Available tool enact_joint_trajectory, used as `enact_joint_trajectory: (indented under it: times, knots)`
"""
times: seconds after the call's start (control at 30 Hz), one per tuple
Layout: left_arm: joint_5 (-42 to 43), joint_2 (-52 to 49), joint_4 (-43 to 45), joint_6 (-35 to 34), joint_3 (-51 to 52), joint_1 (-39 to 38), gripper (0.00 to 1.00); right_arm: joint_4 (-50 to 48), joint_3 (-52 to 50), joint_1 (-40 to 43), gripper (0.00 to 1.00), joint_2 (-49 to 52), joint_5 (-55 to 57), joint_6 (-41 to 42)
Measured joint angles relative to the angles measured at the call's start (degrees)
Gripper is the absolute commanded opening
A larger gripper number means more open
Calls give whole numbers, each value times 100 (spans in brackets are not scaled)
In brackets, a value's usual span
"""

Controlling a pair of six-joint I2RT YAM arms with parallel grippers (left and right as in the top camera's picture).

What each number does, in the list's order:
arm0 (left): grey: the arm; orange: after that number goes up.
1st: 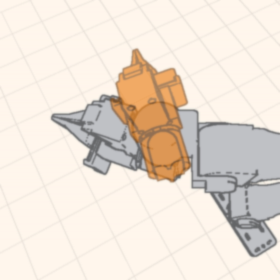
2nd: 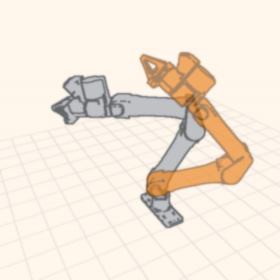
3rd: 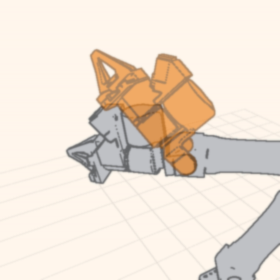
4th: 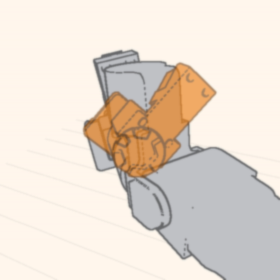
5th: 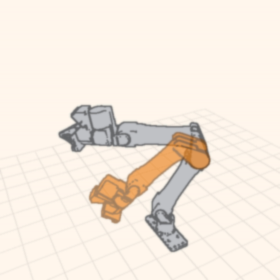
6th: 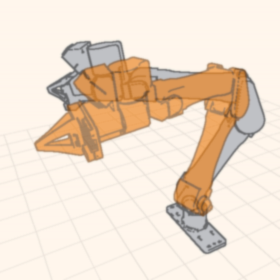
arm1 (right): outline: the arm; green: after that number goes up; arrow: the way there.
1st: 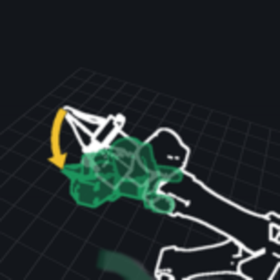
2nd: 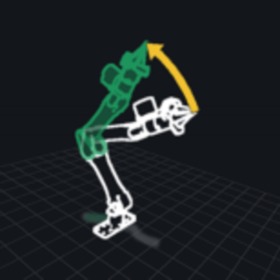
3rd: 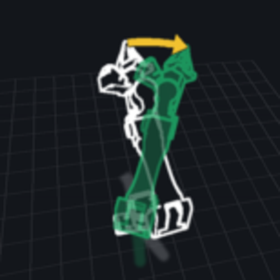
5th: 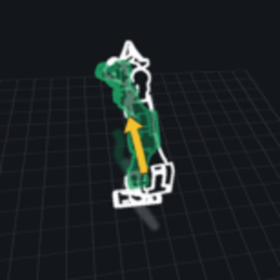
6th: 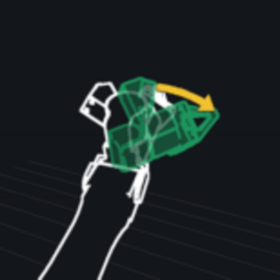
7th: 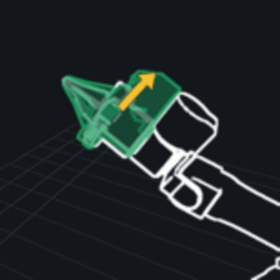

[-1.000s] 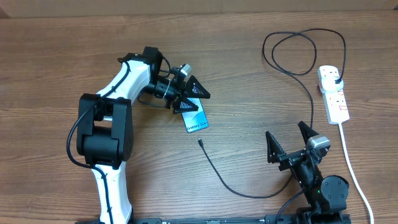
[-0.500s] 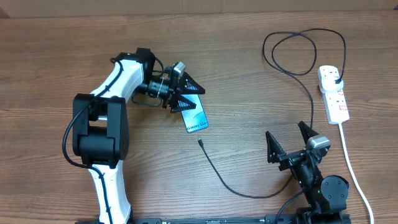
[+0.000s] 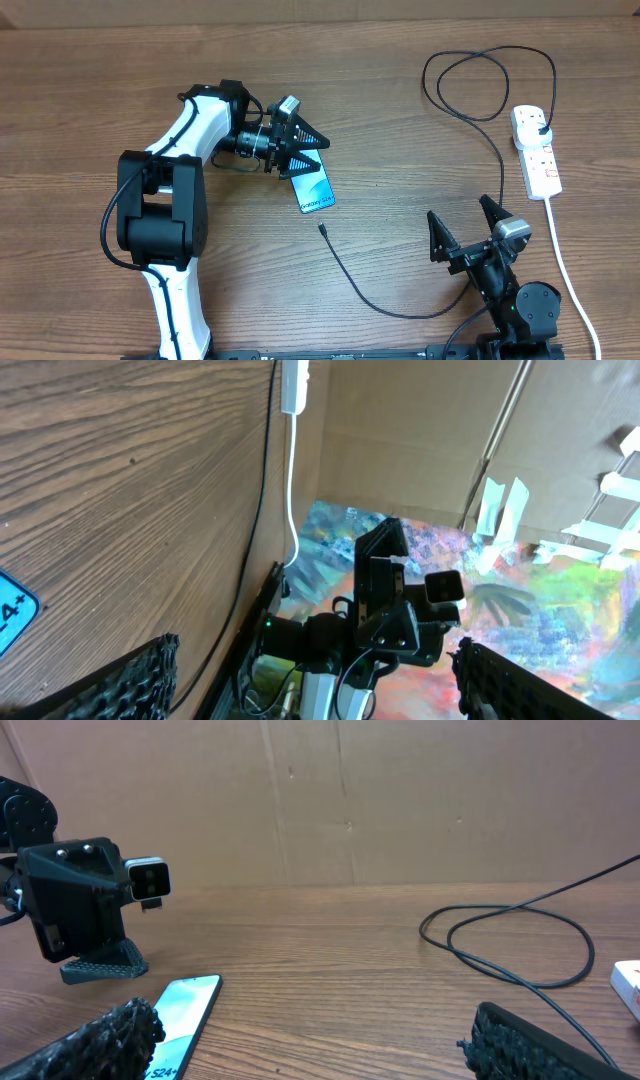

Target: Plug charger to phone and switch on socket

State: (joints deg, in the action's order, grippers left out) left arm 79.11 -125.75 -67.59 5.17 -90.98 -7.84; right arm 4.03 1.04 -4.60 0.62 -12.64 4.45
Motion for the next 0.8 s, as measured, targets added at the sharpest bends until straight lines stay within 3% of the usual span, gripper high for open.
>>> enact_joint_trajectory:
  times: [0.3, 0.43, 0.63, 0.8]
  knots:
    - [33, 0, -109, 216, 0, 0, 84, 0, 0, 0, 100, 0, 2, 4]
    - [-535, 0, -81, 142, 0, 2, 82, 0, 0, 0, 100, 0, 0, 2]
    - [-2238, 0, 424, -1097, -2, -33, 81, -2, 0, 0, 100, 0, 0, 2]
    - [-3672, -4, 389, -2212, -417, -282, 90, 0, 0, 0, 100, 0, 0, 2]
